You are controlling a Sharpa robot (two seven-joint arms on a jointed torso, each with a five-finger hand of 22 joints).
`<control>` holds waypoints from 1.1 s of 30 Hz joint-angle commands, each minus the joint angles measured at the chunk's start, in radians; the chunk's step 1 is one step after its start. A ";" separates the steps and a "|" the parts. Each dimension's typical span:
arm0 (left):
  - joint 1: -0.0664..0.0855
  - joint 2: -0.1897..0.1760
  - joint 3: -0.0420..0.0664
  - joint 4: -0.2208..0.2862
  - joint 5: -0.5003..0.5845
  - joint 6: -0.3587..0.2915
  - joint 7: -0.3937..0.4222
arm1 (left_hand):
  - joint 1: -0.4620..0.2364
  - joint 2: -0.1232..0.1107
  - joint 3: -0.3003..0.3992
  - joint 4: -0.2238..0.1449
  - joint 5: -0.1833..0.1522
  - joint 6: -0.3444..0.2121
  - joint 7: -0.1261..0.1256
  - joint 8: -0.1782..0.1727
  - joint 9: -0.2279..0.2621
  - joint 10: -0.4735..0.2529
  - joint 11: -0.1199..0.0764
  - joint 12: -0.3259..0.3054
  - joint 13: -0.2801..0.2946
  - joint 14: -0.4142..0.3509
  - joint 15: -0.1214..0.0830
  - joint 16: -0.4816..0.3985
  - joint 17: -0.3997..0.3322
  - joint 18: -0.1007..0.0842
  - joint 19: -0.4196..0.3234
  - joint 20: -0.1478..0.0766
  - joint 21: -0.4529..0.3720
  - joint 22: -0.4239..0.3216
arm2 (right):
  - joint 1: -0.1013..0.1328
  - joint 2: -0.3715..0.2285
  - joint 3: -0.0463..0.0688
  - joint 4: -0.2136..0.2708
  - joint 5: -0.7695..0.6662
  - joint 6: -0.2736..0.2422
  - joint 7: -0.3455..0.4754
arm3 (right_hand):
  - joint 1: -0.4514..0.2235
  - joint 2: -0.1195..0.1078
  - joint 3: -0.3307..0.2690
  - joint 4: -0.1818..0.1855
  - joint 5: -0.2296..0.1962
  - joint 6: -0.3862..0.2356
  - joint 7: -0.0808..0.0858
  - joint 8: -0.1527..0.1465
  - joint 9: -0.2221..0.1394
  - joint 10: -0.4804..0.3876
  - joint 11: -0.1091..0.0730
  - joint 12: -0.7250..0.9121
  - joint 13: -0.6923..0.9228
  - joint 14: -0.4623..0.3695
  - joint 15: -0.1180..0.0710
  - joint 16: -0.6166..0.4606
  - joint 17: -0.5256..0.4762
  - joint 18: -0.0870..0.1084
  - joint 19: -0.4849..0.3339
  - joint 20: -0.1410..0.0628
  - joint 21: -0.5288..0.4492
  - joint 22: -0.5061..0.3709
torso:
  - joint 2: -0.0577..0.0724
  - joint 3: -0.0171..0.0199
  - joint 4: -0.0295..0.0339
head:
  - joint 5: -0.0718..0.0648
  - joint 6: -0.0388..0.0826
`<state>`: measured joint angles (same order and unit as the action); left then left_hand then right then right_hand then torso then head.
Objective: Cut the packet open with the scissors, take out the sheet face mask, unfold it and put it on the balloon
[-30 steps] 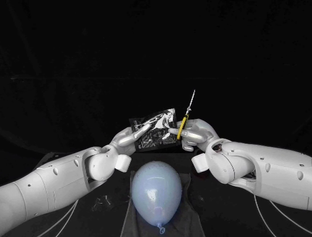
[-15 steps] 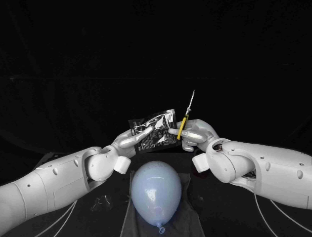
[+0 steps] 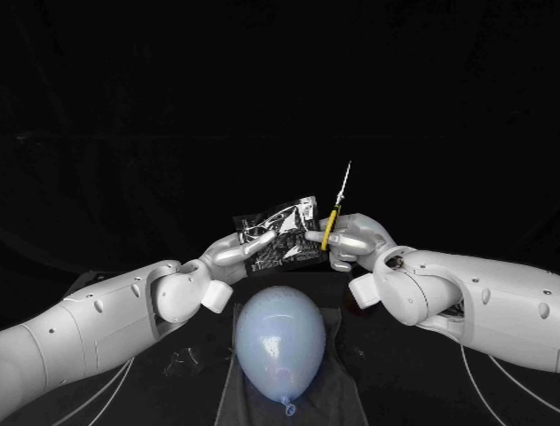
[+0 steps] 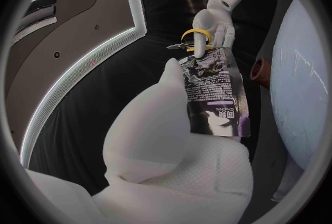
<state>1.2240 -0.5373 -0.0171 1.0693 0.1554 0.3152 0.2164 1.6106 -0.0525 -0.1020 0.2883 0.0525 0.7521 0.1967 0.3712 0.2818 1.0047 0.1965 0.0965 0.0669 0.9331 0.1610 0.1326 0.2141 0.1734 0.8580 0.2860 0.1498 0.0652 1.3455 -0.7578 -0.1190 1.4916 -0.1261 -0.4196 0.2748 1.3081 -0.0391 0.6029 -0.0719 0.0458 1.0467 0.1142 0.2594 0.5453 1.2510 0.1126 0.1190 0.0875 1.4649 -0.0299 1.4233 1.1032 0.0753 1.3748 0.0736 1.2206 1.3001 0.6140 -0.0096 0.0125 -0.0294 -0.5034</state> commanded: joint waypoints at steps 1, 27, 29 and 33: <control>0.001 0.007 0.002 -0.004 -0.022 0.017 -0.021 | -0.013 -0.003 -0.010 0.000 -0.004 0.006 0.056 -0.004 -0.004 0.007 0.002 -0.010 -0.002 -0.006 0.005 -0.004 -0.004 0.009 0.006 0.003 -0.007 -0.001 | 0.001 -0.005 0.001 0.012 -0.020 0.022 -0.008 | 0.002 0.004 0.006 0.000 0.003 0.001 -0.003 0.003 0.001 0.138 -0.077 0.004 0.001 0.023 -0.008 -0.003 -0.001 0.012 -0.002 -0.004 -0.005 0.001 | 0.000 -0.0001 -0.0015 | 0.001 -0.002; 0.005 0.013 0.010 -0.036 -0.029 0.009 -0.032 | -0.041 -0.029 -0.004 0.001 -0.004 -0.025 0.056 -0.037 -0.023 -0.012 0.005 -0.032 -0.003 -0.011 0.008 -0.016 -0.009 0.003 -0.014 0.005 -0.032 0.000 | 0.000 -0.012 0.001 0.026 -0.025 0.027 -0.011 | 0.002 0.004 0.007 -0.002 0.003 0.001 -0.003 0.004 0.002 0.139 -0.077 0.003 0.002 0.023 -0.008 -0.004 -0.001 0.012 -0.003 -0.004 -0.006 0.000 | 0.000 -0.0005 0.0001 | 0.000 0.002; 0.006 0.014 0.010 -0.035 -0.029 0.017 -0.033 | -0.041 -0.028 -0.003 0.001 -0.004 -0.023 0.056 -0.036 -0.023 -0.011 0.005 -0.032 -0.003 -0.009 0.008 -0.015 -0.009 0.003 -0.014 0.005 -0.032 0.000 | 0.000 -0.009 0.001 0.022 -0.025 0.027 -0.012 | 0.002 0.004 0.007 -0.002 0.003 0.001 -0.003 0.004 0.002 0.139 -0.077 0.003 0.002 0.023 -0.008 -0.004 -0.001 0.012 -0.003 -0.004 -0.006 0.000 | 0.000 -0.0005 0.0001 | 0.001 -0.001; 0.006 0.018 0.010 -0.034 -0.028 0.029 -0.032 | -0.040 -0.026 -0.001 0.001 -0.004 -0.016 0.057 -0.033 -0.022 -0.008 0.005 -0.031 -0.002 -0.008 0.008 -0.015 -0.009 0.003 -0.014 0.006 -0.034 0.000 | -0.001 0.000 0.001 0.015 -0.025 0.029 -0.013 | 0.002 0.004 0.007 -0.002 0.003 0.001 -0.003 0.004 0.002 0.139 -0.077 0.003 0.002 0.023 -0.008 -0.004 -0.001 0.012 -0.003 -0.004 -0.006 0.000 | 0.000 -0.0001 -0.0008 | 0.003 0.000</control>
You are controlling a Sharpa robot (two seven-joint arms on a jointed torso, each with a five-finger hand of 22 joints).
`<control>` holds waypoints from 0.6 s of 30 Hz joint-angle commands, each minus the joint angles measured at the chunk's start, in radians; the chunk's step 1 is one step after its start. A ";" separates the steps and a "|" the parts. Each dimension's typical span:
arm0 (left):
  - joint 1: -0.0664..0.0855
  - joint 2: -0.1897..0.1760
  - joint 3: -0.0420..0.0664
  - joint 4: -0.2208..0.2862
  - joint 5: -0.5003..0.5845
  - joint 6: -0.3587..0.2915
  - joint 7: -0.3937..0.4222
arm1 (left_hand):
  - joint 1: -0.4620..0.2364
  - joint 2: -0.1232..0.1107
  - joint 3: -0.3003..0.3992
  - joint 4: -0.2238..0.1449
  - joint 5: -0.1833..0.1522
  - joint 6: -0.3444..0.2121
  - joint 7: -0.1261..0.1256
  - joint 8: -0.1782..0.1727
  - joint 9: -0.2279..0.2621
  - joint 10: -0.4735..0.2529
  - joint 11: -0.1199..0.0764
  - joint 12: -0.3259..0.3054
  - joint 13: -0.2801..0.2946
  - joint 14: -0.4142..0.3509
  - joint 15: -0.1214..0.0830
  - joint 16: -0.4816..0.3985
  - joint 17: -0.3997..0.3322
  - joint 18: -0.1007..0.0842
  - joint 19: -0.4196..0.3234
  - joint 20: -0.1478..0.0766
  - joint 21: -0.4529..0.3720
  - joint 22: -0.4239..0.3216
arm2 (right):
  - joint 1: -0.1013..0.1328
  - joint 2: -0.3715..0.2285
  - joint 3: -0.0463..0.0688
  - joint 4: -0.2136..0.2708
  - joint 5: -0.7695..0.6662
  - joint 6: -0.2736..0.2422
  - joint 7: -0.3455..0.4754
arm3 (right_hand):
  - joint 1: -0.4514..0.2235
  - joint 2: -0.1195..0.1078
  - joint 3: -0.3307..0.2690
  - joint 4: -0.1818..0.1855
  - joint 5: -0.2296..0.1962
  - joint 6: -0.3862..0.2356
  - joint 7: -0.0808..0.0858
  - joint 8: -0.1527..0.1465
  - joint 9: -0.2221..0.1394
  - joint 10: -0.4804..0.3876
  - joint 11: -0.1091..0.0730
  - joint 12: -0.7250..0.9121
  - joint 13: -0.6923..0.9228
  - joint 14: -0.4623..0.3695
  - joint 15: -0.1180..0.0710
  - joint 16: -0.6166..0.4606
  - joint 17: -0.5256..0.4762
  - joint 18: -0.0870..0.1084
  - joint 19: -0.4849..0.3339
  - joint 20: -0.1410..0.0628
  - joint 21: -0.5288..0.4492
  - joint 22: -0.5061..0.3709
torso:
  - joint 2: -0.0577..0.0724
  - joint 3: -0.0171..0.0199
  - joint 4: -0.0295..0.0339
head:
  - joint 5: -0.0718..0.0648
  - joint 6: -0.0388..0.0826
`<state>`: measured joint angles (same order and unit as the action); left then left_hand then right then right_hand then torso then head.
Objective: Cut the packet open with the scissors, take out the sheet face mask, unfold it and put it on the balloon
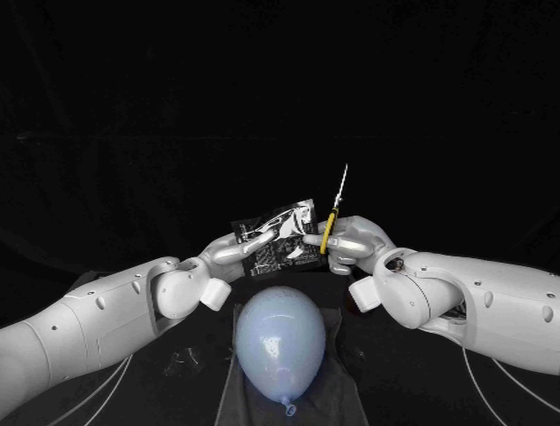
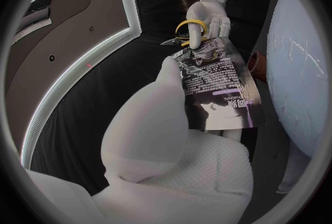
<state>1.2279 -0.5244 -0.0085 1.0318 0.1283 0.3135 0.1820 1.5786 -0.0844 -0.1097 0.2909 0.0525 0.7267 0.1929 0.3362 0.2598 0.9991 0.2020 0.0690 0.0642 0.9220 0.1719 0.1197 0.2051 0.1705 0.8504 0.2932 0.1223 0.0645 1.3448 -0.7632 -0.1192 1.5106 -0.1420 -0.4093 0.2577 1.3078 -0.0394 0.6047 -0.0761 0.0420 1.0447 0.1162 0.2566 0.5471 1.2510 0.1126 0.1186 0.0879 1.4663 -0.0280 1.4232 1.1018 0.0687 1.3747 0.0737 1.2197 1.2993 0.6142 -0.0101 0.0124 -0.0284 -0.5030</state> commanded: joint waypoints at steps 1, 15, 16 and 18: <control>0.002 0.006 0.002 0.003 0.000 0.033 0.003 | -0.007 0.008 0.008 -0.002 -0.004 0.013 0.060 0.004 0.000 -0.001 -0.001 -0.003 0.001 0.004 -0.003 -0.003 0.000 0.006 -0.007 -0.002 -0.007 0.001 | 0.000 0.007 0.001 -0.005 -0.010 0.020 0.003 | 0.002 0.004 0.006 0.002 0.007 0.003 -0.005 0.007 0.001 0.139 -0.077 0.003 0.001 0.022 -0.010 -0.004 0.000 0.019 -0.002 -0.005 -0.005 0.001 | 0.000 0.0004 -0.0013 | 0.000 0.000; 0.004 0.016 0.002 0.002 0.002 0.041 -0.009 | 0.017 0.033 0.022 -0.007 -0.004 0.045 0.058 0.012 0.000 0.014 -0.004 -0.002 0.001 0.013 -0.007 -0.003 -0.001 0.009 0.002 -0.002 -0.008 0.002 | -0.002 0.020 0.001 -0.014 -0.016 0.028 -0.006 | 0.001 0.004 0.007 0.001 0.007 0.002 -0.005 0.007 0.002 0.140 -0.077 0.002 0.001 0.021 -0.010 -0.004 -0.002 0.019 -0.003 -0.005 -0.006 0.001 | -0.001 0.0007 -0.0015 | -0.001 -0.003; 0.004 0.016 0.002 0.002 0.002 0.041 -0.009 | 0.017 0.033 0.022 -0.007 -0.004 0.045 0.058 0.012 0.000 0.014 -0.004 -0.002 0.001 0.013 -0.007 -0.003 -0.001 0.009 0.002 -0.002 -0.008 0.002 | -0.002 0.020 0.001 -0.014 -0.016 0.028 -0.006 | 0.001 0.004 0.007 0.001 0.007 0.002 -0.005 0.007 0.002 0.140 -0.077 0.002 0.001 0.021 -0.010 -0.004 -0.002 0.019 -0.003 -0.005 -0.006 0.001 | -0.001 0.0007 -0.0015 | -0.001 -0.003; 0.004 0.017 0.002 0.002 0.002 0.037 -0.012 | 0.030 0.044 0.028 -0.010 -0.004 0.051 0.058 0.012 -0.002 0.019 -0.004 -0.002 0.001 0.017 -0.007 -0.003 -0.001 0.009 0.006 -0.003 -0.008 0.002 | -0.002 0.021 0.001 -0.015 -0.019 0.028 -0.007 | 0.001 0.004 0.007 0.001 0.007 0.002 -0.005 0.007 0.002 0.140 -0.077 0.002 0.001 0.021 -0.010 -0.004 -0.002 0.019 -0.003 -0.005 -0.006 0.001 | -0.001 0.0009 -0.0012 | -0.002 -0.003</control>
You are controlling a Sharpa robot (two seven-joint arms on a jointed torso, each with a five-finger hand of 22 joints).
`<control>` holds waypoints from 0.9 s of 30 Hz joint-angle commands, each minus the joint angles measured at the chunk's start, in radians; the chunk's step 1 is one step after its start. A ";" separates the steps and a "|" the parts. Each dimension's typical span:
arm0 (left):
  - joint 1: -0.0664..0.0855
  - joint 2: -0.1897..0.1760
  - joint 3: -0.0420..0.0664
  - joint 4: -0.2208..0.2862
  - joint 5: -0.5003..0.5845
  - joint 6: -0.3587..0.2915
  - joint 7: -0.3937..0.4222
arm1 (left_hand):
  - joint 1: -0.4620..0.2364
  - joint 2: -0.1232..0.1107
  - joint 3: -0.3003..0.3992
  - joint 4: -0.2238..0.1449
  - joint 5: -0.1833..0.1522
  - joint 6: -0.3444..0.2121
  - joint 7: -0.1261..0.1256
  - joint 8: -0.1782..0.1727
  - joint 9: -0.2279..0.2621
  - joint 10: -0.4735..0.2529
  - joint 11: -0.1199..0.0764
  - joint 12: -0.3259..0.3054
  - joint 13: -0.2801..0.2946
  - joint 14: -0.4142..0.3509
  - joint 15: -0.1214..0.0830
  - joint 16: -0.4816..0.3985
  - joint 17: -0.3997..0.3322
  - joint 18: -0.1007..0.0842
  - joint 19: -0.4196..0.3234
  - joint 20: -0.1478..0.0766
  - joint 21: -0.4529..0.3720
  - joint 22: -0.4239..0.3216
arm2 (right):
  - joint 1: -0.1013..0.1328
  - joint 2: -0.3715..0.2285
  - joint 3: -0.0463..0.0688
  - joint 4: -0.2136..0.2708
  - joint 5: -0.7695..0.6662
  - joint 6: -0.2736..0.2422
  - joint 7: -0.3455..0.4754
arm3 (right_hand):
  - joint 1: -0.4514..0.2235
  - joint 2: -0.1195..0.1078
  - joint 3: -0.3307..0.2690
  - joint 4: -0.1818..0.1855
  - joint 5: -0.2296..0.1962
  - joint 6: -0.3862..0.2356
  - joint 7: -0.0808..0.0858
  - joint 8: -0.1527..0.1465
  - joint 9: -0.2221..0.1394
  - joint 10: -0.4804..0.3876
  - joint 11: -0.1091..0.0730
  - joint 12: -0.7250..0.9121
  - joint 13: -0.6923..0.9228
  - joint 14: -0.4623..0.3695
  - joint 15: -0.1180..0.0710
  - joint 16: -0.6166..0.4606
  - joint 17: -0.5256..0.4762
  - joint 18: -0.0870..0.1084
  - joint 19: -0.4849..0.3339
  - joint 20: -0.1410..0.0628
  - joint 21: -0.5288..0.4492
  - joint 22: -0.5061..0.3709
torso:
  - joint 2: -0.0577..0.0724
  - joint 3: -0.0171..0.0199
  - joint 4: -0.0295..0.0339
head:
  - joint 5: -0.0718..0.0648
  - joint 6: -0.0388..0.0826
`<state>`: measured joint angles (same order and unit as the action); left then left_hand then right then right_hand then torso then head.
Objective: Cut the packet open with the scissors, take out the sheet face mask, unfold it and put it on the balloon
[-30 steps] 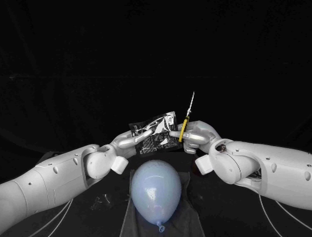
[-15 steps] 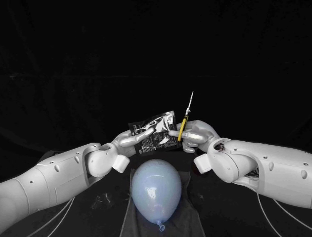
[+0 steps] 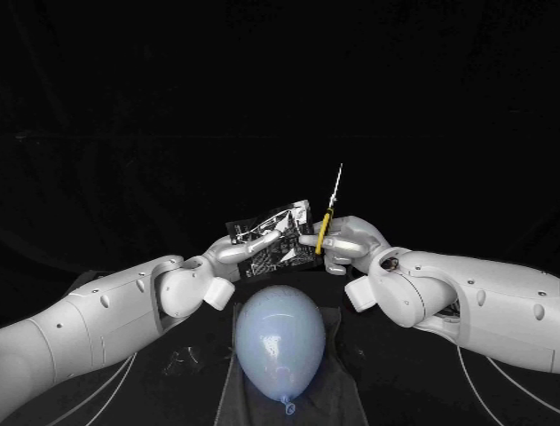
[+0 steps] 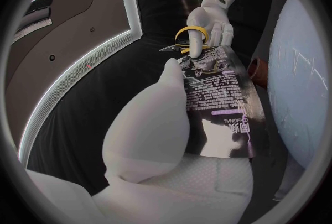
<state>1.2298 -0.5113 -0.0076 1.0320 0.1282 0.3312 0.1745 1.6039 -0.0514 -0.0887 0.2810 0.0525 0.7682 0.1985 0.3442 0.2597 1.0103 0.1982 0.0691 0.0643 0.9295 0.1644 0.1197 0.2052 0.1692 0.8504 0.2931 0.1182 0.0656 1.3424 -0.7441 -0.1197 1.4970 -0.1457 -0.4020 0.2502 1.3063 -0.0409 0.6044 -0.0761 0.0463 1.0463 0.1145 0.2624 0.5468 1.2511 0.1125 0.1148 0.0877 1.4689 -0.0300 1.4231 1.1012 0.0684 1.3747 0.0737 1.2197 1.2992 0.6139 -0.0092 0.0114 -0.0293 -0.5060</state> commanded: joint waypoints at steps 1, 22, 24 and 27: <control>0.002 0.004 0.002 0.001 0.003 0.017 -0.005 | 0.012 0.019 0.011 0.000 -0.004 0.016 0.051 0.005 -0.002 0.014 -0.002 0.000 0.001 0.011 -0.001 -0.003 -0.001 0.011 0.009 -0.003 -0.004 0.001 | 0.000 0.002 0.001 -0.002 -0.016 0.020 0.000 | 0.003 0.005 0.007 0.001 0.003 0.001 -0.003 0.002 0.002 0.140 -0.077 0.006 0.001 0.019 -0.008 -0.004 -0.001 0.019 -0.003 -0.005 -0.006 0.001 | -0.001 -0.0001 0.0002 | -0.001 0.001; 0.003 0.005 0.001 0.001 -0.018 -0.069 0.012 | 0.079 -0.017 0.556 -0.016 -0.003 0.179 -0.018 0.062 0.021 0.192 -0.069 -0.006 -0.001 0.146 -0.055 -0.001 -0.014 0.016 0.104 -0.036 0.017 0.002 | 0.000 0.000 -0.001 -0.010 -0.003 0.035 0.005 | -0.017 -0.001 0.015 -0.003 0.002 -0.035 0.014 -0.012 0.008 0.095 -0.060 -0.034 -0.009 0.020 0.005 -0.003 0.007 0.022 -0.016 0.002 -0.028 -0.011 | 0.000 -0.0003 0.0007 | -0.001 0.002; 0.003 0.004 0.001 0.002 -0.018 -0.078 0.018 | 0.038 -0.035 0.612 -0.039 -0.003 0.177 -0.019 0.070 0.030 0.196 -0.069 -0.007 -0.001 0.151 -0.055 -0.007 -0.016 0.016 0.106 -0.036 0.016 0.002 | 0.000 -0.004 -0.002 -0.012 -0.003 0.038 0.007 | -0.024 -0.002 0.007 -0.001 0.002 -0.048 0.020 -0.018 0.010 0.077 -0.053 -0.047 -0.013 0.020 0.011 -0.003 0.006 0.023 -0.020 0.007 -0.033 -0.014 | 0.000 0.0000 0.0003 | -0.001 0.003; 0.003 0.002 0.001 0.004 -0.018 -0.092 0.027 | 0.003 -0.044 0.649 -0.061 -0.003 0.175 -0.020 0.077 0.038 0.200 -0.070 -0.006 -0.001 0.153 -0.055 -0.011 -0.016 0.015 0.098 -0.032 0.010 0.001 | 0.000 -0.013 -0.003 -0.012 -0.003 0.038 0.011 | -0.016 0.008 0.014 -0.007 0.003 -0.054 0.023 -0.022 0.011 0.071 -0.051 -0.050 -0.014 0.020 0.014 -0.003 0.003 0.024 -0.022 0.010 -0.036 -0.015 | 0.000 0.0000 0.0002 | -0.001 0.005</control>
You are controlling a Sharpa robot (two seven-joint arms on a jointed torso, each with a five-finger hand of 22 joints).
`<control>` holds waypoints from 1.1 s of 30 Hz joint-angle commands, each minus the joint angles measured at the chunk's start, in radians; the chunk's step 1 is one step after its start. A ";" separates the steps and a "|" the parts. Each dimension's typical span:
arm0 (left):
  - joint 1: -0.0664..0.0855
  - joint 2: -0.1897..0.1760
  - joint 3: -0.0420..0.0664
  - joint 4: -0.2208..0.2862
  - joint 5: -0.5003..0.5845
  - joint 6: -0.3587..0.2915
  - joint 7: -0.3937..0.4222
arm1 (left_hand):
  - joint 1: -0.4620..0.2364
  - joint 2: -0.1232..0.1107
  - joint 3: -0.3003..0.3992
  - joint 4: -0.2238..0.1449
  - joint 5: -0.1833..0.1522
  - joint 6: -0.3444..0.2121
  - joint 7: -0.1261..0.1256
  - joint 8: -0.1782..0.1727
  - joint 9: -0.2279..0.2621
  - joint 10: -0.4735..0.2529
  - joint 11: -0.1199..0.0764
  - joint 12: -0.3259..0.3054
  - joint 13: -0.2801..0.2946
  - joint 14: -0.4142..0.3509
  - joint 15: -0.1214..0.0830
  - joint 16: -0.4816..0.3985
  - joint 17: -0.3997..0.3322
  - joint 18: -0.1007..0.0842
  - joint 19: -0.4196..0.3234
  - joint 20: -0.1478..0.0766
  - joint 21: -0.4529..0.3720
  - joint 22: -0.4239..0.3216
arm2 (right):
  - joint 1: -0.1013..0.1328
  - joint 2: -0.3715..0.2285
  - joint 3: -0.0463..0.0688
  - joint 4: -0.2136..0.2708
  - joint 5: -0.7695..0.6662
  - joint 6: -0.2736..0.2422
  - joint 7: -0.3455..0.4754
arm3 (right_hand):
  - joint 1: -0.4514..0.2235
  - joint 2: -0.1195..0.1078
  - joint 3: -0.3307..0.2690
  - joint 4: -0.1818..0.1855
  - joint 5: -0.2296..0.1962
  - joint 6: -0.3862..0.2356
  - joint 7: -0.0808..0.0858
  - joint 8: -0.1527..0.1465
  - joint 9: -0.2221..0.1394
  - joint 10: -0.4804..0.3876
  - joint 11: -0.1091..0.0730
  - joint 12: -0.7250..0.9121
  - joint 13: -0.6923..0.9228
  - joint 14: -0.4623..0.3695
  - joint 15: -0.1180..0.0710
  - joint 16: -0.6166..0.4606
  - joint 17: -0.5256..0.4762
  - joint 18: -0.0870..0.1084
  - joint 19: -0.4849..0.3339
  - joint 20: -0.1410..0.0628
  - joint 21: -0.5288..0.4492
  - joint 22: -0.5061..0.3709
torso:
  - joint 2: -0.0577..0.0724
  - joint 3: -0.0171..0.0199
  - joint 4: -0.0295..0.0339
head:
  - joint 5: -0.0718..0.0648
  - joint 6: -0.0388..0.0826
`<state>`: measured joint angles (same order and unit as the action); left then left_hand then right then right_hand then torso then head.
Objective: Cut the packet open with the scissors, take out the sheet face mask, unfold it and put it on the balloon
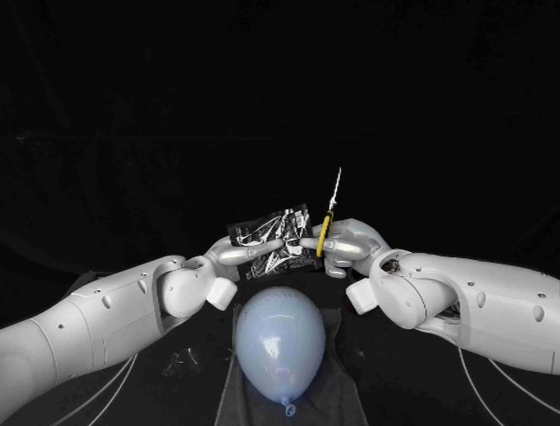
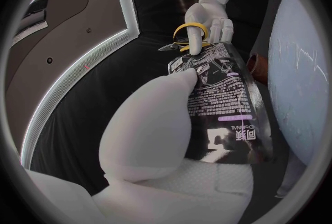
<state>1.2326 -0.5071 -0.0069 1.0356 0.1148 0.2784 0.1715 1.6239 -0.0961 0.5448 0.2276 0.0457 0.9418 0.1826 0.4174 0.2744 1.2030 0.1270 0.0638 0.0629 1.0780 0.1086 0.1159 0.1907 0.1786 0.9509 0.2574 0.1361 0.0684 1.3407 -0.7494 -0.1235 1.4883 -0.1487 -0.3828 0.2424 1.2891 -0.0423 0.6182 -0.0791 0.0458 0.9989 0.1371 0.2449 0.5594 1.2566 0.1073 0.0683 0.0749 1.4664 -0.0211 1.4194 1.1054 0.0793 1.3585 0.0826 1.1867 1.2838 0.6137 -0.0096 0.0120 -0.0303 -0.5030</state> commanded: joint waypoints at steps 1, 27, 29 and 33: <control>0.001 -0.003 0.001 0.001 -0.005 -0.042 0.031 | -0.032 -0.003 0.029 -0.017 0.004 0.000 -0.004 0.007 0.026 0.009 0.001 -0.001 0.000 0.006 0.000 -0.008 -0.002 0.006 -0.006 0.006 -0.010 -0.002 | 0.002 -0.010 0.001 -0.004 0.000 0.019 0.020 | 0.001 0.010 0.000 -0.004 0.003 -0.008 0.002 -0.005 -0.002 0.064 -0.044 -0.004 -0.001 0.022 0.005 0.000 -0.002 0.013 -0.006 0.001 -0.003 0.000 | 0.000 0.0003 -0.0005 | 0.000 0.002; 0.056 -0.019 0.002 0.028 -0.003 -0.142 0.012 | -0.135 -0.010 0.097 -0.093 0.004 0.001 -0.008 0.030 0.051 0.035 -0.005 0.000 0.001 0.027 -0.005 -0.010 0.004 0.008 0.023 -0.004 0.007 0.005 | -0.034 -0.129 -0.013 0.024 -0.041 0.093 -0.030 | -0.015 0.041 -0.004 0.006 0.003 0.003 -0.017 0.005 0.019 0.156 -0.066 0.043 0.027 0.021 -0.009 0.000 -0.006 0.016 -0.005 -0.003 -0.006 0.004 | 0.000 0.0007 -0.0015 | -0.017 0.007; 0.066 -0.013 0.002 0.027 -0.004 -0.154 0.009 | -0.141 -0.010 0.098 -0.097 0.004 0.000 -0.009 0.031 0.052 0.036 -0.006 0.000 0.001 0.031 -0.006 -0.008 0.005 0.007 0.028 -0.006 0.011 0.006 | -0.042 -0.138 -0.015 0.033 -0.052 0.108 -0.039 | -0.017 0.044 -0.003 0.006 0.003 0.003 -0.021 0.006 0.022 0.179 -0.072 0.054 0.036 0.020 -0.014 -0.001 -0.009 0.016 -0.004 -0.007 -0.006 0.005 | 0.000 0.0010 -0.0014 | -0.018 0.008; 0.086 0.004 0.002 0.018 -0.006 -0.184 0.009 | -0.144 -0.010 0.100 -0.101 0.004 0.000 -0.009 0.031 0.053 0.036 -0.006 -0.001 0.001 0.032 -0.006 -0.008 0.005 0.007 0.031 -0.008 0.013 0.006 | -0.060 -0.159 -0.023 0.055 -0.070 0.140 -0.052 | -0.020 0.044 -0.003 0.004 0.003 0.004 -0.027 0.010 0.028 0.207 -0.079 0.069 0.050 0.020 -0.020 -0.003 -0.011 0.014 0.000 -0.014 -0.001 0.010 | 0.001 0.0019 -0.0005 | -0.022 0.007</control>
<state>1.3128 -0.5085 -0.0064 1.0554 0.1114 0.1406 0.1803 1.4876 -0.1070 0.6431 0.1334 0.0465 0.9409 0.1822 0.4437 0.2879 1.2303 0.1212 0.0630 0.0629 1.1050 0.1035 0.1067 0.1948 0.1771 0.9742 0.2486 0.1434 0.0733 1.2845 -0.9045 -0.1464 1.5358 -0.1796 -0.3114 0.2136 1.2632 -0.0124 0.6083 -0.0768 0.0464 1.0012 0.1167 0.2514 0.5861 1.2608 0.1086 0.1344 0.1240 1.4651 -0.0345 1.4194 1.0947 0.0763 1.3571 0.0734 1.1827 1.2932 0.6132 -0.0083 0.0108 -0.0500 -0.4948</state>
